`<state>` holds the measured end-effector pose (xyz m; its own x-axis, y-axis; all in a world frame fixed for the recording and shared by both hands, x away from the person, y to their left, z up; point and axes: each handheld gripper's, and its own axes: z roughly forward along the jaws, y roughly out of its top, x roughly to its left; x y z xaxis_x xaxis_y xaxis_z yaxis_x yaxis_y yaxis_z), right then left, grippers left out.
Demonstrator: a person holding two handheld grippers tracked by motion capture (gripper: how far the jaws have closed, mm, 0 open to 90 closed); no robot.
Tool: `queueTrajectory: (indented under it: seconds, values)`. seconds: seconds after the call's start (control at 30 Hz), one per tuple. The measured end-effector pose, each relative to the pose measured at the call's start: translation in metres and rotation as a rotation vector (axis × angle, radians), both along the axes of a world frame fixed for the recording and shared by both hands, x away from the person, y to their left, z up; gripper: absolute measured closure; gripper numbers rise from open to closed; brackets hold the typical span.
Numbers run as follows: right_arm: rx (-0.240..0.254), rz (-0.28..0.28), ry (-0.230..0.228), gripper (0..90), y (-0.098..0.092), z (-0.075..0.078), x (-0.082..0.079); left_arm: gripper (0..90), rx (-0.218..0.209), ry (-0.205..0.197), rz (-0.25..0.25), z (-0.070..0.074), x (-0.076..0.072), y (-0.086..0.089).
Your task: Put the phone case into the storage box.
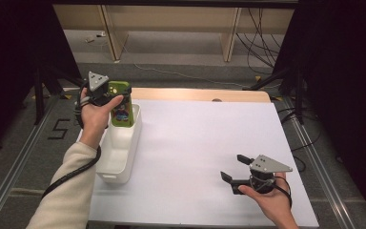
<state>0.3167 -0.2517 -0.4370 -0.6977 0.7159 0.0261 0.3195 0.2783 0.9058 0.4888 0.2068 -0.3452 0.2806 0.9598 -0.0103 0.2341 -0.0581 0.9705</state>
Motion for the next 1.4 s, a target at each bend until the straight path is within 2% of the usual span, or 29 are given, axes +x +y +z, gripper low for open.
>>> queueTrajectory:
  seconds: [0.77, 1.4]
  values:
    - [0.002, -0.003, 0.002, 16.1, 0.000, 0.000, 0.000, 16.1, 0.027, 0.014, 0.006, -0.008, 0.007, 0.001]
    - [0.002, -0.005, 0.006, 16.1, -0.001, -0.001, 0.000, 16.0, 0.020, 0.024, 0.006, -0.013, 0.015, -0.002]
